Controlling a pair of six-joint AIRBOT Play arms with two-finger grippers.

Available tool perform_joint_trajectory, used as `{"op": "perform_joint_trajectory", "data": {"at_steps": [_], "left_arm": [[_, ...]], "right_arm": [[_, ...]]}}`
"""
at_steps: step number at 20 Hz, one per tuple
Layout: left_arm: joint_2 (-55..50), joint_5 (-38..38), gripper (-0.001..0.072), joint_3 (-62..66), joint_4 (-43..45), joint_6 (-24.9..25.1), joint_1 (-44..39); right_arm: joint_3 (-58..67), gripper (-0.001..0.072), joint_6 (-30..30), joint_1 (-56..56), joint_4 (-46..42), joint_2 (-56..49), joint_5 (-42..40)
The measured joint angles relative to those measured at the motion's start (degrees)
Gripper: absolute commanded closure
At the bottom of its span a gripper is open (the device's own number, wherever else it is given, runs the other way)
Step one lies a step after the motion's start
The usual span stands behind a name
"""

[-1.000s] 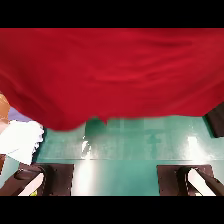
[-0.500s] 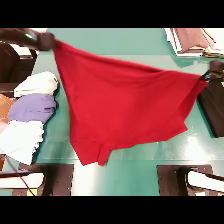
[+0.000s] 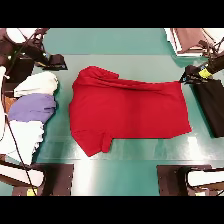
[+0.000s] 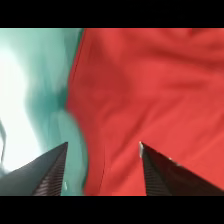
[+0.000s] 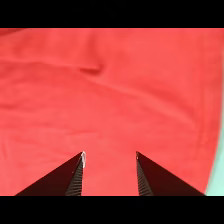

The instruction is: Fold the shirts.

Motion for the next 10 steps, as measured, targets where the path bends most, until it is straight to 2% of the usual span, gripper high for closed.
{"op": "perform_joint_trajectory", "data": {"at_steps": [4, 10], "left_arm": [[8.33, -1.75, 0.0175, -13.40, -0.07, 0.48, 1.55], [25.29, 3.85, 0.0176, -46.84, -3.85, 0.83, 2.12]], "right_arm": [[-12.07, 0.0332, -2.97, -2.99, 5.18, 7.72, -1.40], [-31.56, 0.0332, -5.55, -8.81, 10.71, 21.00, -5.22]]}}
